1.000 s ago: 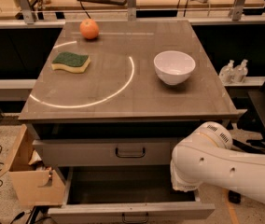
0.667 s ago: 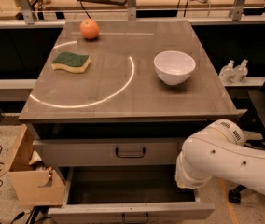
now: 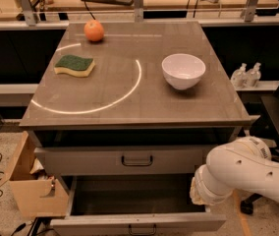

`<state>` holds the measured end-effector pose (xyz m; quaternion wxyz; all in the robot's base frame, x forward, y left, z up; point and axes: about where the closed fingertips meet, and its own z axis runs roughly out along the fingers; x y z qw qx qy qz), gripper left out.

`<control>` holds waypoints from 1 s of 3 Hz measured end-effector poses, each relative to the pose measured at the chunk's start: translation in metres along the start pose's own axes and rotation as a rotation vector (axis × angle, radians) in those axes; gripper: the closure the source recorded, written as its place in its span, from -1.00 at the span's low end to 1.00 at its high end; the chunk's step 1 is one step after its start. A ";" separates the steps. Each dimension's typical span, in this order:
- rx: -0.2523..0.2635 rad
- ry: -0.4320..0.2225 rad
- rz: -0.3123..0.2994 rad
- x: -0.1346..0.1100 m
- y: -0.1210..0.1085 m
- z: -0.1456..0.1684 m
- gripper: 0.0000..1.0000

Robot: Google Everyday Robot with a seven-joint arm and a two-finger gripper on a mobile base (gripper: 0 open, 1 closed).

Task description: Open middle drawer

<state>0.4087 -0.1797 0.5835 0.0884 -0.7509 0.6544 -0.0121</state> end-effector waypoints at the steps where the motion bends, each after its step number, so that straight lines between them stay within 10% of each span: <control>1: 0.016 -0.044 -0.008 0.000 0.014 0.019 1.00; 3: 0.026 -0.112 -0.048 -0.028 0.026 0.083 1.00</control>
Offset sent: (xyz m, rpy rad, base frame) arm -0.0297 0.0352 -0.0945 0.1069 -0.0189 0.0518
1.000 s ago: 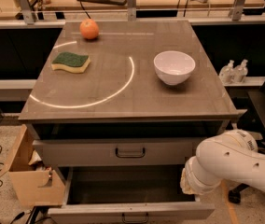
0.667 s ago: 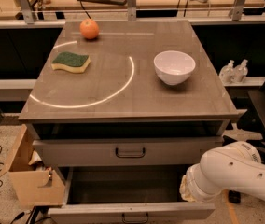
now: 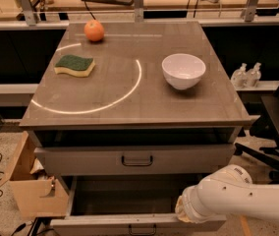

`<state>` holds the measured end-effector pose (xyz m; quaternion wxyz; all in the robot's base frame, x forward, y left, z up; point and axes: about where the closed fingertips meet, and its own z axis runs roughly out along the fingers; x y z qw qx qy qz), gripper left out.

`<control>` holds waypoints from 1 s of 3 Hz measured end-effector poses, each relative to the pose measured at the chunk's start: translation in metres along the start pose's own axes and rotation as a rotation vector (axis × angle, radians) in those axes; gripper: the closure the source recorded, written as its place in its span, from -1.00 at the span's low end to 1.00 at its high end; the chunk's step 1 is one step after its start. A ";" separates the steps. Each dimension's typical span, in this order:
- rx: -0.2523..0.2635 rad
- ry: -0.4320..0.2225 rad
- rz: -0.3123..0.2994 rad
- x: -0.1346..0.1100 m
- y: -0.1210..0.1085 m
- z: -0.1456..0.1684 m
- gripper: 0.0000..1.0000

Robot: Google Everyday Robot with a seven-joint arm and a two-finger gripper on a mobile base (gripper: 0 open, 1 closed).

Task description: Open middle drawer

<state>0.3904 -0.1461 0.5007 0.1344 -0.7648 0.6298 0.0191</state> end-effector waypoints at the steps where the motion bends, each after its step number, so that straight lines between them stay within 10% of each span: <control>1: 0.003 -0.041 -0.019 -0.010 -0.004 0.028 1.00; 3: 0.021 -0.072 -0.045 -0.020 -0.029 0.061 1.00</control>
Offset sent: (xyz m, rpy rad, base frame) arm 0.0234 0.0460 -0.0676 0.0944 -0.0063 0.0637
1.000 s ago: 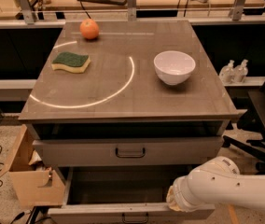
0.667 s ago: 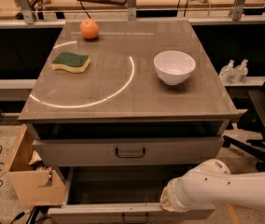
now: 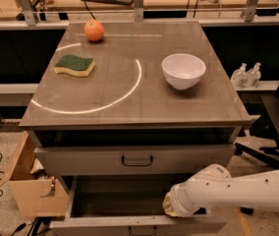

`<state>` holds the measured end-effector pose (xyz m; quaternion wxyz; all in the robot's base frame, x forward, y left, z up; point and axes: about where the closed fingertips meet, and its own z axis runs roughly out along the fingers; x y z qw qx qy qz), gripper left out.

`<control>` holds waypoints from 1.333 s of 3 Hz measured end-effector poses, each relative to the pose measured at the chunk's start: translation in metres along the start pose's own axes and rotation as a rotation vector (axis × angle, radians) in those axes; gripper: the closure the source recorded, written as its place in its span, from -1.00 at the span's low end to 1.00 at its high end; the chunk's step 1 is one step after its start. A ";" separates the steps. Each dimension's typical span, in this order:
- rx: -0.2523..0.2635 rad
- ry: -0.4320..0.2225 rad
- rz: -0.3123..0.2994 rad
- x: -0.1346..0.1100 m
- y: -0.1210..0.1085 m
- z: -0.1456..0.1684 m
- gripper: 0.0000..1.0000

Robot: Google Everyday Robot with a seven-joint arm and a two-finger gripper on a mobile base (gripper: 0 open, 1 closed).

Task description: Open middle drawer

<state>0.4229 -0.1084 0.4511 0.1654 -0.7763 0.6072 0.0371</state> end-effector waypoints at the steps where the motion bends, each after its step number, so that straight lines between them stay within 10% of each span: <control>1: 0.000 0.000 0.000 0.000 0.000 0.000 1.00; 4: -0.046 -0.035 0.069 -0.002 0.055 0.017 1.00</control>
Offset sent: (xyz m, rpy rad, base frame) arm -0.0253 -0.0084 -0.0180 0.0243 0.0302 -0.0356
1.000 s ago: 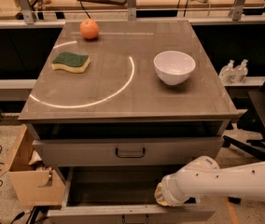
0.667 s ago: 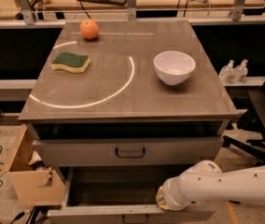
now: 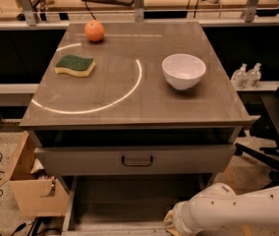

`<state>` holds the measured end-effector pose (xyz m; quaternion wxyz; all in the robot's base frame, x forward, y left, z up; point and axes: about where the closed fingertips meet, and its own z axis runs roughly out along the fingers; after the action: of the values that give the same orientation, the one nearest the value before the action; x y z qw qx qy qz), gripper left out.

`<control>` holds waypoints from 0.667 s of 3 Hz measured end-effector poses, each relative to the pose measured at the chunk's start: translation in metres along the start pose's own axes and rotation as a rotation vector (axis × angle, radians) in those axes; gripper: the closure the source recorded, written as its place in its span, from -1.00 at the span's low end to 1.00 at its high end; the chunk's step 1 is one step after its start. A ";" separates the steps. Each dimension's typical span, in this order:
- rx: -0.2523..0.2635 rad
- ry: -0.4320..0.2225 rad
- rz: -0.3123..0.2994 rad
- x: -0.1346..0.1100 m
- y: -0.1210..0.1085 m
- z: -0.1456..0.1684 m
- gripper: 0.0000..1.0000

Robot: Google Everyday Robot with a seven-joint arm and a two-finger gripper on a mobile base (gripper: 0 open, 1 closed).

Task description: Open middle drawer

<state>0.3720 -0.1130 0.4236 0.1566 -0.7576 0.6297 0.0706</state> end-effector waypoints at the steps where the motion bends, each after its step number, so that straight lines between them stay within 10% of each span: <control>1: 0.000 0.000 0.000 -0.001 -0.001 -0.004 1.00; 2: -0.015 0.005 0.020 -0.005 0.022 -0.005 1.00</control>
Offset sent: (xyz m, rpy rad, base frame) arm -0.0930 0.0145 -0.0112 -0.0278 0.0645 -0.0617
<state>0.3489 -0.1134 0.4264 0.1486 -0.7525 0.6372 0.0752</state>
